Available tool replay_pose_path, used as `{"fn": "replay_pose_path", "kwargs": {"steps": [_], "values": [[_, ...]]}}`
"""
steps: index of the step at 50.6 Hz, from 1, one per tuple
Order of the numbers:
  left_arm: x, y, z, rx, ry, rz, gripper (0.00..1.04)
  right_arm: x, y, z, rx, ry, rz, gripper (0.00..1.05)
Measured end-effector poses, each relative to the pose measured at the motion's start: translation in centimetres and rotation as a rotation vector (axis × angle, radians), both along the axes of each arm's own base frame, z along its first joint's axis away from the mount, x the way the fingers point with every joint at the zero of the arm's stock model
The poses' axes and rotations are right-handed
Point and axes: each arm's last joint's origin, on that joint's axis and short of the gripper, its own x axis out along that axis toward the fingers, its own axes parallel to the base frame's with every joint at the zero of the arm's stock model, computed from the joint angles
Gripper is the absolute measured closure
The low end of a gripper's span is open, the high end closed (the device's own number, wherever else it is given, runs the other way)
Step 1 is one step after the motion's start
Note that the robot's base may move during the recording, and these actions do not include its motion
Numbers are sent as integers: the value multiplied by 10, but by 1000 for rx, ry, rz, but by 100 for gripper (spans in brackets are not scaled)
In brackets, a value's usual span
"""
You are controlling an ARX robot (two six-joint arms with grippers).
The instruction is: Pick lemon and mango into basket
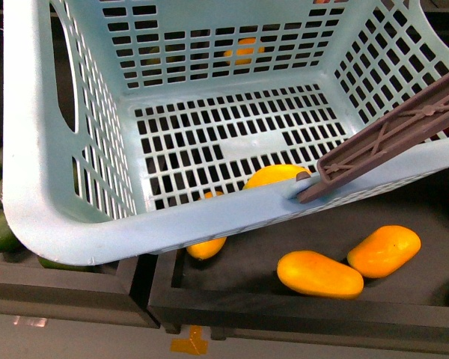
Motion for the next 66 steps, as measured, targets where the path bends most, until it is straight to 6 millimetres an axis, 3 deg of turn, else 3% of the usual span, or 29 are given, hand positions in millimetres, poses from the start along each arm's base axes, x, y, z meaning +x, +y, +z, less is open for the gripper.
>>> {"fn": "replay_pose_path", "kwargs": {"steps": [8, 18, 23, 35, 45, 57, 66], "values": [[0, 0, 0, 1, -1, -2, 100, 31, -31, 24, 28, -84, -68, 9], [0, 0, 0, 3, -3, -3, 100, 87, -61, 23, 54, -81, -95, 9], [0, 0, 0, 3, -2, -3, 100, 120, -66, 8, 107, -43, -75, 9], [0, 0, 0, 4, -3, -2, 100, 220, -67, -59, 320, 86, -110, 9], [0, 0, 0, 3, -2, -2, 100, 279, -55, -101, 475, 147, -188, 9], [0, 0, 0, 7, -6, 4, 100, 332, -27, -152, 623, 218, -253, 9], [0, 0, 0, 9, -8, 4, 100, 350, -22, -165, 658, 222, -274, 9]]}}
